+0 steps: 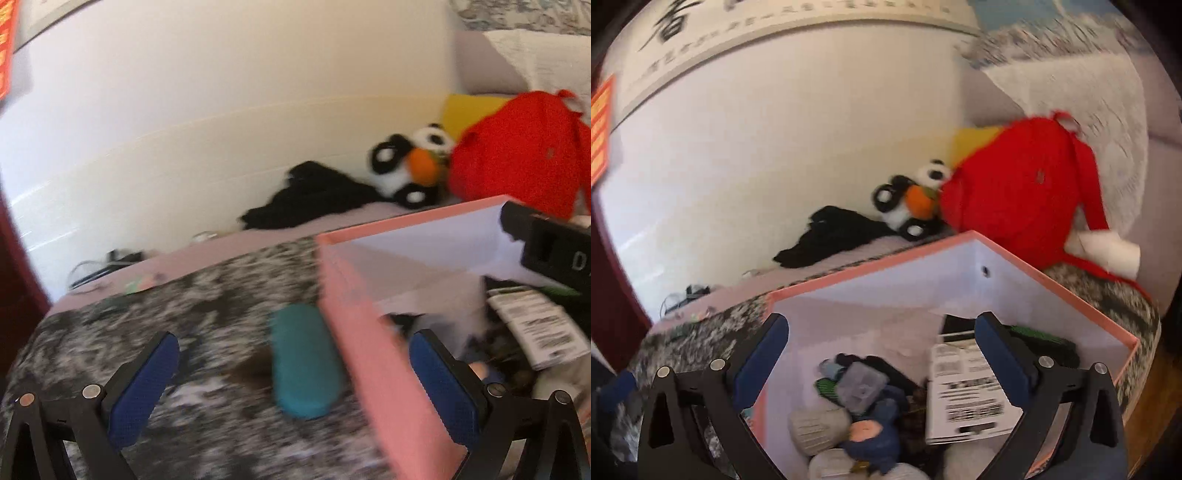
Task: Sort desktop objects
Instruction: 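Carry the battery card and clear box into the pink box and open both tools, then move both tools back over the bed beside the teal case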
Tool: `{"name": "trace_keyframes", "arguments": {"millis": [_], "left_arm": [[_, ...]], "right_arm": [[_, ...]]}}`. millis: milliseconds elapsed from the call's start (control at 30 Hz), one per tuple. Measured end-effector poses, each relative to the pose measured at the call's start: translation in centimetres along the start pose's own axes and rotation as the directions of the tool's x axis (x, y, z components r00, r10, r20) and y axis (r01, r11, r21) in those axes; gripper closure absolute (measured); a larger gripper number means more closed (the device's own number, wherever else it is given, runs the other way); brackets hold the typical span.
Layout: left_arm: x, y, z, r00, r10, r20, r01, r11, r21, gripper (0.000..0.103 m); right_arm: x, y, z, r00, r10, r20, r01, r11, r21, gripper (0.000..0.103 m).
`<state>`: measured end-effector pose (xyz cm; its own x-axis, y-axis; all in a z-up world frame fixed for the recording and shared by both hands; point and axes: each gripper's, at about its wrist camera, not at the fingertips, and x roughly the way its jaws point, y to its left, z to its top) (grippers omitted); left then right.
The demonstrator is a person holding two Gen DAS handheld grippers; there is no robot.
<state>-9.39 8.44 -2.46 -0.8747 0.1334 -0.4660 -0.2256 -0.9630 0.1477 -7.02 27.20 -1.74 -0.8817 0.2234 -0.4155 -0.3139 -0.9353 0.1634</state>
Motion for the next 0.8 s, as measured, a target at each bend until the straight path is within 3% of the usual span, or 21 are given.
{"name": "trace_keyframes", "arguments": {"millis": [167,333,500,600,700,800], "left_arm": [[0.9,5.8,-2.8,0.996,0.087,-0.029,-0.089,0.992,-0.091,0.000],[3.0,11.1,-6.0,0.976,0.191,-0.108,-0.209,0.959,-0.193,0.000],[3.7,14.4,-6.9,0.973,0.194,-0.126,-0.224,0.923,-0.314,0.000],[4.2,15.2,-7.2,0.968,0.209,-0.139,-0.244,0.913,-0.327,0.000],[4.5,16.2,-7.4,0.965,0.213,-0.150,-0.253,0.903,-0.347,0.000],[4.8,16.5,-7.6,0.958,0.239,-0.160,-0.281,0.900,-0.333,0.000]], "right_arm": [[-0.8,6.9,-1.7,0.998,0.066,0.005,-0.064,0.988,-0.138,0.000],[-1.7,14.0,-4.2,0.993,0.122,0.004,-0.115,0.948,-0.297,0.000],[-2.0,19.5,-6.8,0.987,0.156,-0.029,-0.154,0.899,-0.409,0.000],[-1.2,21.0,-7.4,0.987,0.145,-0.077,-0.163,0.913,-0.375,0.000],[0.3,21.3,-8.1,0.970,0.194,-0.148,-0.226,0.944,-0.240,0.000],[1.0,21.9,-8.6,0.963,0.209,-0.169,-0.241,0.950,-0.200,0.000]]}}
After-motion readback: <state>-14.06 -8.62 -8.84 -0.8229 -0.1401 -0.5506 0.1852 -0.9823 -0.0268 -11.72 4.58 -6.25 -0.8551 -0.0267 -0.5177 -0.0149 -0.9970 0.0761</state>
